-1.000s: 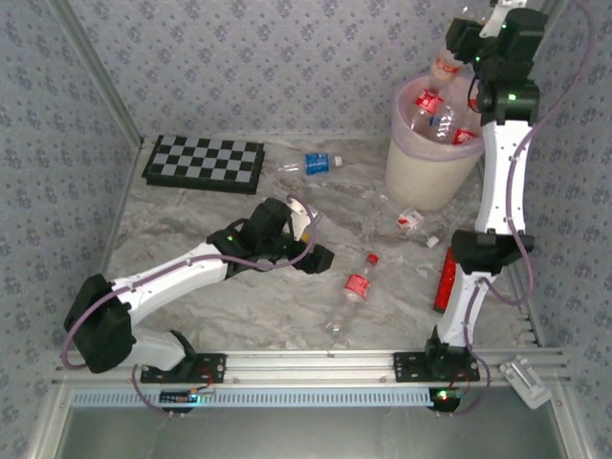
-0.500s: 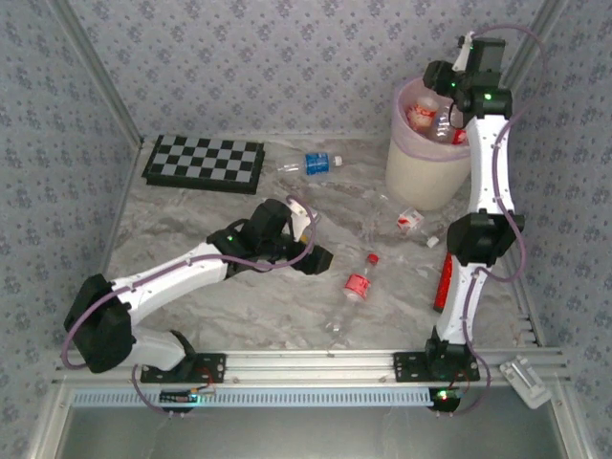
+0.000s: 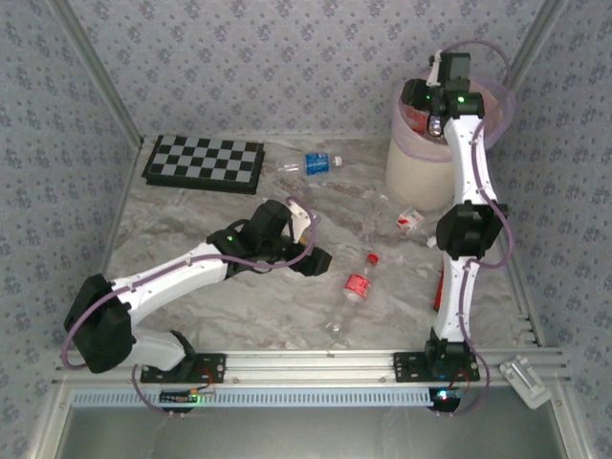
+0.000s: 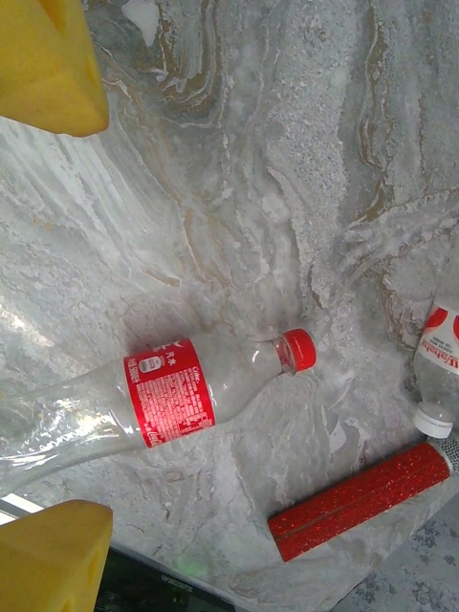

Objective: Put the plastic bottles in the bin

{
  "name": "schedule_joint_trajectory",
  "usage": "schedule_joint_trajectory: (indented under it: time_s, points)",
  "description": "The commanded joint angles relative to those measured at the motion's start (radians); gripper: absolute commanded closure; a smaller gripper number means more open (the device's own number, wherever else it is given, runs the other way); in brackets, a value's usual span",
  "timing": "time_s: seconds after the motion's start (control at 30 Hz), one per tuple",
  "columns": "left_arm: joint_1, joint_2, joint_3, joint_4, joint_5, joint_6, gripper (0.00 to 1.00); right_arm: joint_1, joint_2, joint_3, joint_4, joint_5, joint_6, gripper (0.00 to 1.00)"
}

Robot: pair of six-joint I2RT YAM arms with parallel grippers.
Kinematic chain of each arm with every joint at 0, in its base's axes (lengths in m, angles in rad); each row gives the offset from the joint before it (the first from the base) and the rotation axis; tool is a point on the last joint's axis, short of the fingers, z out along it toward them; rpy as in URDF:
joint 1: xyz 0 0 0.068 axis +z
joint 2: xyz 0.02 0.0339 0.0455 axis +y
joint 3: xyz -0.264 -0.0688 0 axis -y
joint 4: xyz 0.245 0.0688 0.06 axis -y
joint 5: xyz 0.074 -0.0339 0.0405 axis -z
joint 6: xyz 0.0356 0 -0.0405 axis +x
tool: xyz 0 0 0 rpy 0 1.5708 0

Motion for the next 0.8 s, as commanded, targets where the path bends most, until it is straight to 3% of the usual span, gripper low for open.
schedule_joint_trajectory:
  time_s: [0.0, 0.27, 0.4, 0.53, 0.77]
  points:
    - [0.002, 0.000, 0.044, -0.024, -0.006, 0.006, 0.02, -0.022, 0.099, -0.026, -0.179, 0.034, 0.059, 0.92]
    - [0.003, 0.001, 0.045, -0.041, -0.015, 0.003, 0.02, -0.030, 0.069, 0.014, -0.199, 0.018, 0.056, 0.50]
    - [0.002, 0.009, 0.049, -0.035, -0.013, 0.001, 0.02, -0.029, 0.005, 0.066, -0.207, 0.032, 0.025, 0.26]
    - [0.002, 0.016, 0.053, -0.040, -0.013, 0.000, 0.03, -0.033, -0.123, 0.011, -0.130, 0.019, 0.016, 0.01]
    - [0.002, -0.014, 0.026, -0.033, -0.026, -0.007, 0.02, -0.048, -0.272, -0.030, -0.054, 0.051, 0.001, 0.01]
